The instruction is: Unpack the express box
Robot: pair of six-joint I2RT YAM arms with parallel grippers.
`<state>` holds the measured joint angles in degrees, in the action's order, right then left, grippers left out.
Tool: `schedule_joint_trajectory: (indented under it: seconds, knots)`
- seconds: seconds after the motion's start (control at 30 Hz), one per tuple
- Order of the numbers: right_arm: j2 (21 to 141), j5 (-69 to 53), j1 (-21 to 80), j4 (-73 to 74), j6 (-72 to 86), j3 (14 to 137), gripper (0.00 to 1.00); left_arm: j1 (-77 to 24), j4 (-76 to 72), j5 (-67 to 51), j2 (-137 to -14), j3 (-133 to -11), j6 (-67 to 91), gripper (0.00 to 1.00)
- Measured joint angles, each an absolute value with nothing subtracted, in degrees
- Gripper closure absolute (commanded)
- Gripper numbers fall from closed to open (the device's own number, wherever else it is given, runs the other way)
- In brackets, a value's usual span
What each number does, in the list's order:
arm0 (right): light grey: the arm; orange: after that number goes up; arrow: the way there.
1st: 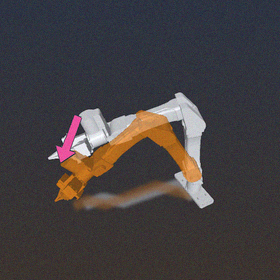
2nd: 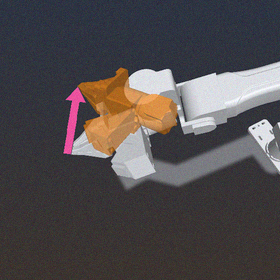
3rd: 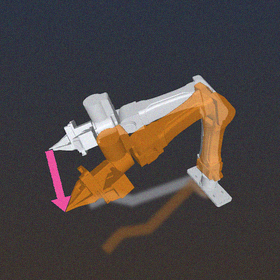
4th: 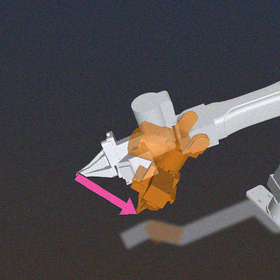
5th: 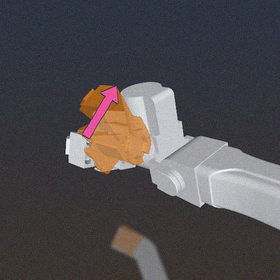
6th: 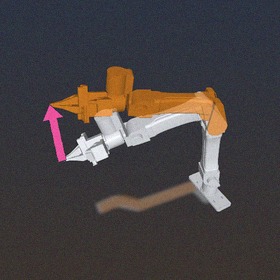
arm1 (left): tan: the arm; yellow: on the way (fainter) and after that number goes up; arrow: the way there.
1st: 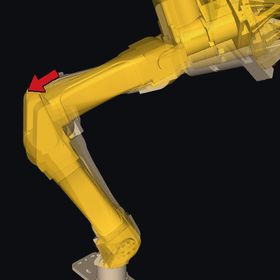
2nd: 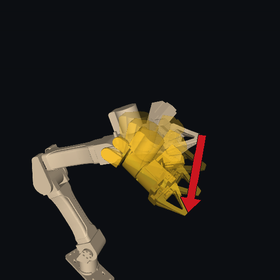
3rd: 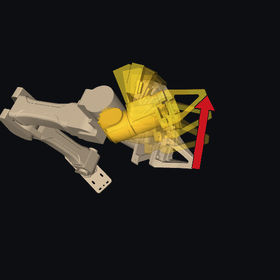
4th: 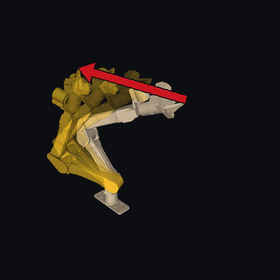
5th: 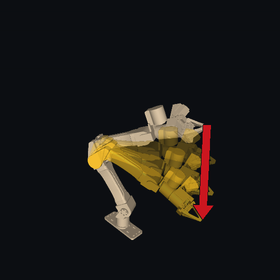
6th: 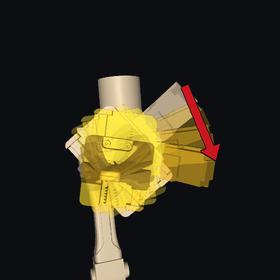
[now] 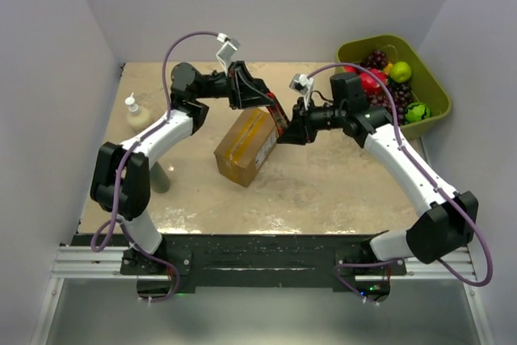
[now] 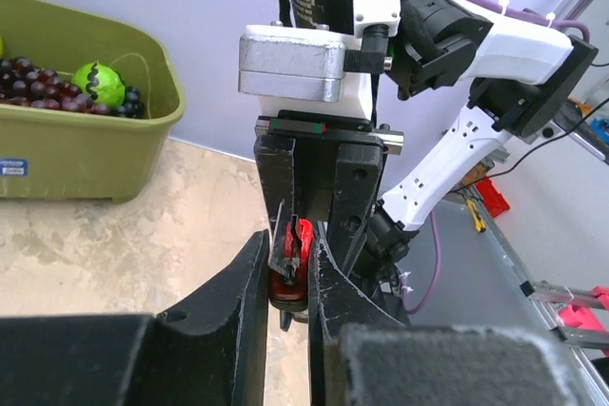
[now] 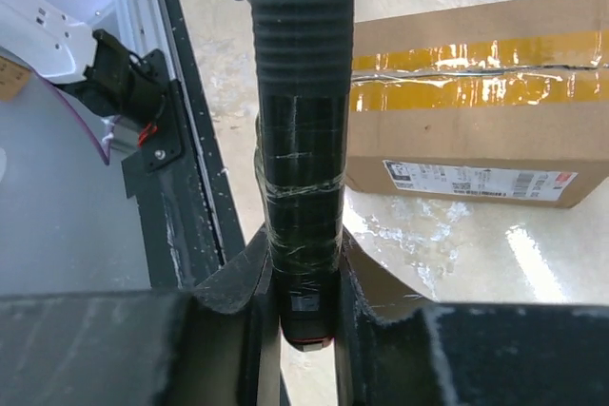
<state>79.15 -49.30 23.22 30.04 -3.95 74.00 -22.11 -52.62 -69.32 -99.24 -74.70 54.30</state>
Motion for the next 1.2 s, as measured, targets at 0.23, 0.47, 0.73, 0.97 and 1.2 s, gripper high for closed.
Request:
schedule_joint_trajectory:
  seconds: [0.23,0.47,0.73,0.97,1.2]
  knots:
    - [82.19,-43.79,23.16,38.76,-13.8,82.17,1.0,-18.96,-45.56,-68.2,-98.54,-74.74,45.5,0.24]
    - [86.7,-34.33,22.81,55.57,-37.32,92.77,1.0,-8.69,-9.1,-63.51,-91.92,-80.53,14.92,0.16]
    - [93.06,-24.43,22.81,66.13,-48.84,95.83,1.0,-13.89,19.38,-62.06,-89.89,-96.73,-11.84,0.16]
    - [95.13,-21.76,23.16,67.02,-49.15,100.25,1.0,-24.62,28.47,-56.71,-92.07,-97.41,-21.32,0.17]
    - [94.96,-20.08,26.0,67.24,-49.08,100.49,1.0,-25.87,29.76,-52.16,-96.36,-98.45,-24.6,0.21]
